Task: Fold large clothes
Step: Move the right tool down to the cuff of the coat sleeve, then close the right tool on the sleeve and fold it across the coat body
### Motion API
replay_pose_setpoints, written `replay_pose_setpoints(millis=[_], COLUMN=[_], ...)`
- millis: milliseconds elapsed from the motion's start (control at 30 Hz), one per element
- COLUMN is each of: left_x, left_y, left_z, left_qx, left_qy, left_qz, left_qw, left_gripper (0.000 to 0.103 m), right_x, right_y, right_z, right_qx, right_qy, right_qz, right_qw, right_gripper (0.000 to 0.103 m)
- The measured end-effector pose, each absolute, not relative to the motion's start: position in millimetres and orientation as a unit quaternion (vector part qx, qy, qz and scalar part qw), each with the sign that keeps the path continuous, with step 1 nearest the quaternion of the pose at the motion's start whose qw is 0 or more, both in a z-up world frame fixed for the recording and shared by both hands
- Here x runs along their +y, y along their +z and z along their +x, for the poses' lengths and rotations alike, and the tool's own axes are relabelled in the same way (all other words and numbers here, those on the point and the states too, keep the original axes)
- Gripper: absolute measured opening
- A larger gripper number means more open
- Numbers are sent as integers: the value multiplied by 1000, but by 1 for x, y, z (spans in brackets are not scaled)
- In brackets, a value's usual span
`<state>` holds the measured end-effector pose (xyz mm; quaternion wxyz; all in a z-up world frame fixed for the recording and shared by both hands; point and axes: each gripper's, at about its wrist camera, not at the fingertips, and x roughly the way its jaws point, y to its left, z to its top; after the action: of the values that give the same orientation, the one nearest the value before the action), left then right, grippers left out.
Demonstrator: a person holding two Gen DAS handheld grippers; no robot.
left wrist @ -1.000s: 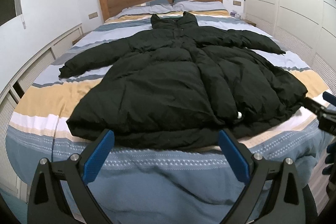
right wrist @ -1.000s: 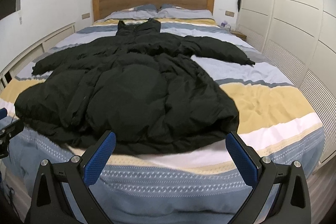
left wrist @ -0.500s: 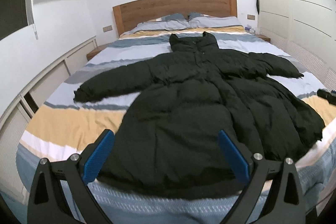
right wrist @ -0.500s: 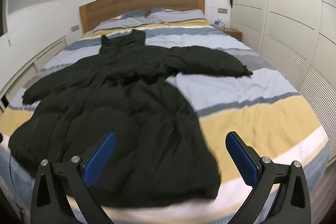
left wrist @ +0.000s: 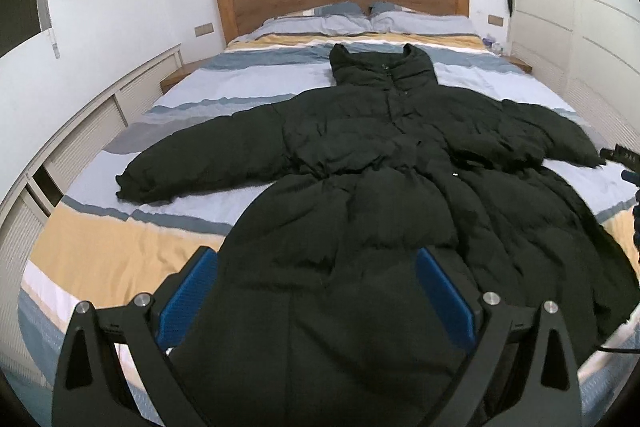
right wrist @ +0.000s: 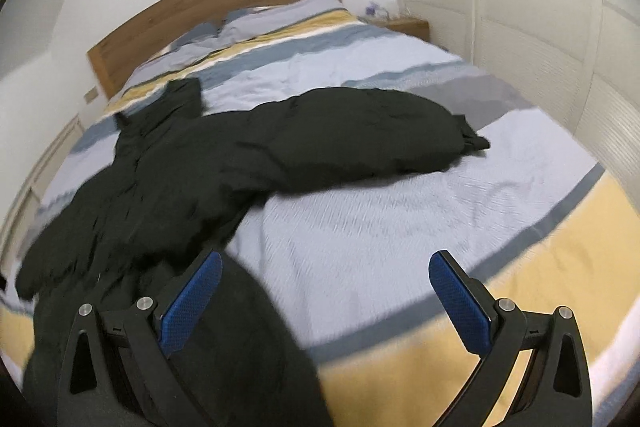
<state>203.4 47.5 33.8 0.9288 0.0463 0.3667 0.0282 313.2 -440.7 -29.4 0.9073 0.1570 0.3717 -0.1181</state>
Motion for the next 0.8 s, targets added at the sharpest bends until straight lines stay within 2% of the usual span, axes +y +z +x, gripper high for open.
replay_pose_setpoints(millis=[267,700,733,800], left_x=[48,37,38,37], left_y=[1,-34,-35,-37], left_z=[254,283,285,287], left_qx=[394,421,422,425], left_qy=[31,32,32,35], left_qz=[50,53,53,53], left_qw=[917,905,905,903], left_gripper=[100,100,100,100], right_x=[-512,-600,-604,-614], right_y=[-83,-146,-148,-151], right_z=[389,429,430,433], right_qx=[375,315,310,297], right_qy=[-140,-169,-170,-177], right_qz=[281,439,448,460], right_qw=[872,824,821,818], right_gripper=[87,87,83,66])
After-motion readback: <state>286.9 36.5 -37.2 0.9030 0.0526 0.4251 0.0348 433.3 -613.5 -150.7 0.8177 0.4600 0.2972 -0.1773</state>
